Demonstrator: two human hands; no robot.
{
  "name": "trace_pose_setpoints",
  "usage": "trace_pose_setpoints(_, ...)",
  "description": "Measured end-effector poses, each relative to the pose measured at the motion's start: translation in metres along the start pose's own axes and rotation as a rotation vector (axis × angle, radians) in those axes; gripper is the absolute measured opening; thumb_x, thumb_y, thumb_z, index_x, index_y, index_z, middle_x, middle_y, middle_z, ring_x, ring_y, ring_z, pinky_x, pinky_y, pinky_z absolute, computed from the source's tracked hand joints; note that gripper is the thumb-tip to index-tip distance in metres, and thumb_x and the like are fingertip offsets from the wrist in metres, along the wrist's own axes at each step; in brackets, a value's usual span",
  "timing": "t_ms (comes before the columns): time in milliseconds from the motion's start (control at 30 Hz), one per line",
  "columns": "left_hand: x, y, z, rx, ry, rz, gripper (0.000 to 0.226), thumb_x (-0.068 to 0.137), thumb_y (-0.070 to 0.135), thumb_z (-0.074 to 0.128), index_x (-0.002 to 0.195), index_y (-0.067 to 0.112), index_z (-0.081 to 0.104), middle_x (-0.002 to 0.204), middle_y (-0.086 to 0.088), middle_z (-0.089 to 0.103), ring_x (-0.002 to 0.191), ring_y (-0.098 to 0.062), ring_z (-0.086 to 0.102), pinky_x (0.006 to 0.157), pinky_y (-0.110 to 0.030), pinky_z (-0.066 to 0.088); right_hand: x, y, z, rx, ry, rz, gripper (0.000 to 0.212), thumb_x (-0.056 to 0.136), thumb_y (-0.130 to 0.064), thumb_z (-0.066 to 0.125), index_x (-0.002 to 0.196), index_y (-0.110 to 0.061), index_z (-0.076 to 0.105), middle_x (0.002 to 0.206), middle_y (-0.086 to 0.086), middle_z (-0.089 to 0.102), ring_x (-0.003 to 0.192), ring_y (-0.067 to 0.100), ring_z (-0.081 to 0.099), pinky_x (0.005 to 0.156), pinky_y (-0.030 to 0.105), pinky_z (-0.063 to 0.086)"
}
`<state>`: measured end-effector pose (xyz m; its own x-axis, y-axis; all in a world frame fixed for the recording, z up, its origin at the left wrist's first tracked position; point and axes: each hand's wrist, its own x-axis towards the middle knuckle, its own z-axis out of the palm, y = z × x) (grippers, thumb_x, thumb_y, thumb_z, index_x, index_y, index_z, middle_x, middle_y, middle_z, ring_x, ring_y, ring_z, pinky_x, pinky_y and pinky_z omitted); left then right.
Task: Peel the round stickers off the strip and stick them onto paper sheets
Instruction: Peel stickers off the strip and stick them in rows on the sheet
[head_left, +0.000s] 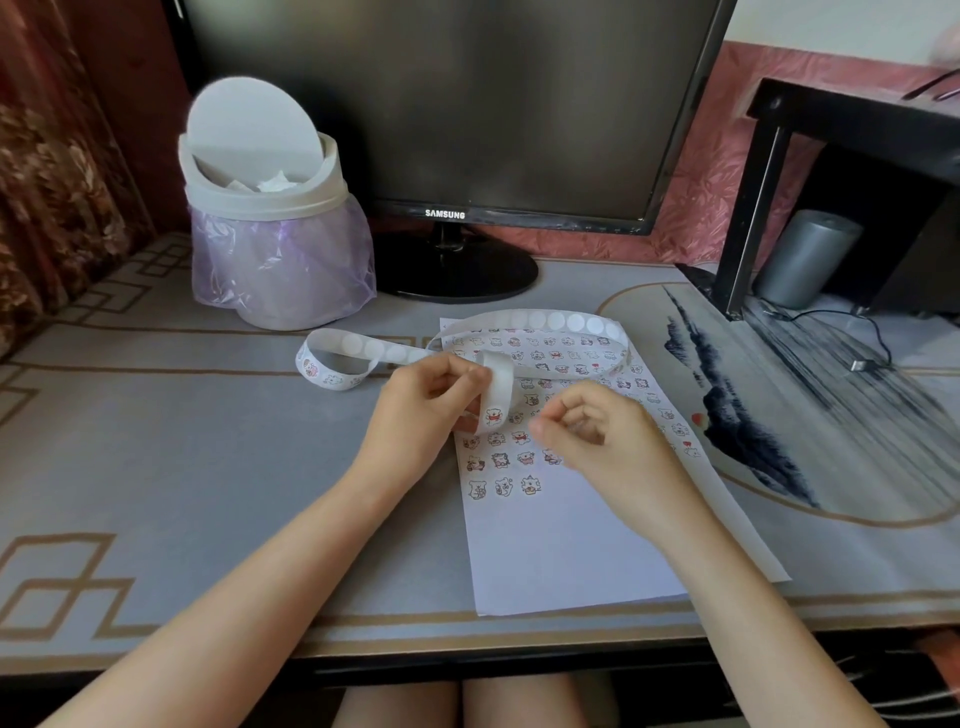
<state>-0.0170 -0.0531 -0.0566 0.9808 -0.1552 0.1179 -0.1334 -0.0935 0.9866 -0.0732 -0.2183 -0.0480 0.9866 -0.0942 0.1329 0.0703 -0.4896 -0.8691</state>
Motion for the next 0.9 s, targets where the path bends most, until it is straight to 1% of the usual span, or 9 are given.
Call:
trace_pose_setpoints(100,0.000,0.002,-0.002,-0.024,0.034,0.036,0.018,0.093,0.019,0.059,0.082,0.007,0.065,0.073,0.000,0.068,0.070,-0.011,0.066,0.068,-0.029,0.058,0.008,-0.009,0.007,0.103,0.033,-0.063,0.013,0.080,-0.020,0.074,0.087,-0.021,0.063,0.078,-0.009,0.067,0.070,0.002,0.059,0.070,0.022,0.046)
trace_pose_setpoints(133,0.000,0.003,-0.002,-0.034,0.039,0.042,0.017,0.093,0.019,0.059,0.081,0.008,0.065,0.073,0.001,0.068,0.071,-0.011,0.066,0.070,-0.033,0.058,0.010,-0.011,0.010,0.122,0.039,-0.076,0.015,0.079,-0.018,0.075,0.088,-0.021,0.063,0.079,-0.009,0.068,0.073,0.003,0.060,0.072,0.024,0.047)
trace_pose_setpoints(233,-0.001,0.004,-0.003,-0.067,0.040,0.048,0.018,0.093,0.020,0.058,0.079,0.011,0.064,0.075,0.002,0.068,0.073,-0.011,0.064,0.077,-0.043,0.055,0.013,-0.013,0.019,0.162,0.060,-0.088,0.019,0.077,-0.015,0.076,0.088,-0.022,0.061,0.078,-0.005,0.070,0.076,0.012,0.065,0.078,0.037,0.051)
trace_pose_setpoints(300,0.000,0.004,-0.003,-0.078,0.031,0.056,0.017,0.093,0.020,0.058,0.079,0.012,0.065,0.075,0.003,0.068,0.074,-0.012,0.064,0.079,-0.045,0.055,0.014,-0.012,0.022,0.182,0.076,-0.097,0.019,0.078,-0.012,0.075,0.086,-0.022,0.062,0.075,-0.002,0.071,0.074,0.015,0.065,0.078,0.040,0.052)
trace_pose_setpoints(400,-0.001,0.005,-0.003,-0.093,0.022,0.056,0.017,0.093,0.020,0.057,0.081,0.011,0.065,0.072,0.006,0.066,0.073,-0.010,0.063,0.074,-0.039,0.055,0.015,-0.012,0.021,0.216,0.089,-0.118,0.017,0.078,-0.007,0.074,0.083,-0.020,0.063,0.073,-0.001,0.069,0.071,0.012,0.064,0.075,0.032,0.051)
trace_pose_setpoints(467,-0.001,0.006,-0.001,-0.109,0.012,0.049,0.020,0.095,0.020,0.055,0.079,0.010,0.064,0.071,0.003,0.064,0.070,-0.010,0.062,0.067,-0.030,0.055,0.015,-0.013,0.021,0.240,0.097,-0.133,0.016,0.078,-0.005,0.073,0.083,-0.017,0.065,0.075,-0.001,0.069,0.071,0.009,0.063,0.073,0.024,0.049)
trace_pose_setpoints(533,-0.002,0.007,-0.001,-0.122,-0.006,0.046,0.024,0.095,0.020,0.054,0.077,0.009,0.063,0.072,0.000,0.063,0.069,-0.011,0.062,0.062,-0.025,0.054,0.016,-0.012,0.020,0.246,0.112,-0.140,0.015,0.079,-0.004,0.072,0.083,-0.017,0.067,0.076,-0.003,0.069,0.071,0.005,0.061,0.072,0.020,0.048)
trace_pose_setpoints(733,-0.003,0.005,0.000,-0.048,-0.055,0.067,0.010,0.089,0.013,0.063,0.080,0.011,0.066,0.071,-0.001,0.066,0.068,-0.006,0.063,0.065,-0.021,0.055,0.015,-0.009,0.017,0.234,0.131,-0.136,0.018,0.080,-0.006,0.072,0.083,-0.023,0.069,0.077,-0.004,0.070,0.073,0.007,0.062,0.075,0.023,0.049)
trace_pose_setpoints(900,-0.003,0.005,0.000,-0.054,-0.057,0.065,0.010,0.089,0.012,0.063,0.080,0.012,0.066,0.069,0.002,0.066,0.066,-0.005,0.063,0.063,-0.020,0.053,0.015,-0.009,0.017,0.205,0.132,-0.148,0.018,0.080,-0.007,0.072,0.081,-0.025,0.070,0.073,-0.008,0.070,0.072,0.005,0.062,0.074,0.021,0.049)
